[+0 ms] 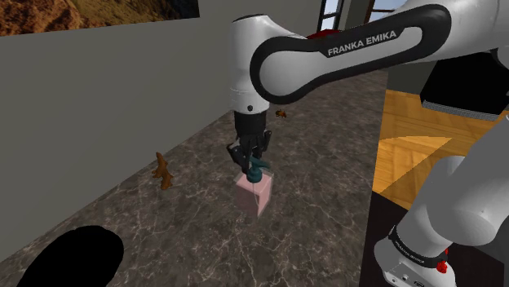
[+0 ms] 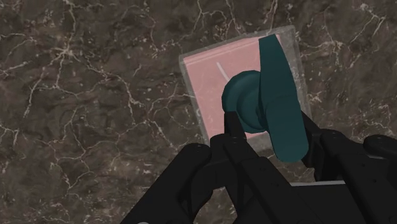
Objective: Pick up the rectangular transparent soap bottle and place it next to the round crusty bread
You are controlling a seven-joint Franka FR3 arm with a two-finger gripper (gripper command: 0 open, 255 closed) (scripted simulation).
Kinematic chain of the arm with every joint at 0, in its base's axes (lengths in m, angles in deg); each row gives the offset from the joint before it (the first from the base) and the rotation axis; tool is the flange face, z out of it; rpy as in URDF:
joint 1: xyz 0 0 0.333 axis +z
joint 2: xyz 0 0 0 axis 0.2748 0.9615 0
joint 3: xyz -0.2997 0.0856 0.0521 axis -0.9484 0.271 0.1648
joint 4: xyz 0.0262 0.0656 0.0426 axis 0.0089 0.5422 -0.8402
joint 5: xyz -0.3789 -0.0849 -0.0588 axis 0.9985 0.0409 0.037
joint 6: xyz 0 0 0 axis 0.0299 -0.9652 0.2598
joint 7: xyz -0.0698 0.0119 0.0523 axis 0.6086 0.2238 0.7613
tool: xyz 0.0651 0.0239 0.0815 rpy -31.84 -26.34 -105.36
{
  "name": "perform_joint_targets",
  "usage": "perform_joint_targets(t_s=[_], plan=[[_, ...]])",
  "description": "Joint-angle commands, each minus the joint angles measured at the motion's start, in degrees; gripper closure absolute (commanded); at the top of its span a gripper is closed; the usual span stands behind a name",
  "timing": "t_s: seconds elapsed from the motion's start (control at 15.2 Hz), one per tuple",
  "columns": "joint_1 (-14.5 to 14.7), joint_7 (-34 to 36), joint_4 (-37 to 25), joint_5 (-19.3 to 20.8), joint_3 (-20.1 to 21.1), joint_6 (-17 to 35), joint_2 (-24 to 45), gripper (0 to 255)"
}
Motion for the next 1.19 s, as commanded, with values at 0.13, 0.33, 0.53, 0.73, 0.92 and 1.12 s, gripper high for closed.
perform_joint_targets(t_s=[0.13,0.33,0.53,0.73,0.92,1.12], plan=[[-0.1,0.2,-2.7,0.0,-0.2,-3.1,-0.4,255],[-0.2,0.4,-4.8,0.1,-0.3,-5.4,-0.6,255],[-0.2,0.6,-7.0,0.1,-0.4,-7.7,-0.7,255],[-0.3,0.8,-9.4,0.2,-0.5,-10.0,-0.6,255],[-0.3,1.1,-11.8,0.4,-0.6,-12.3,-0.5,255],[-0.4,1.4,-14.5,0.5,-0.7,-14.6,-0.2,255]])
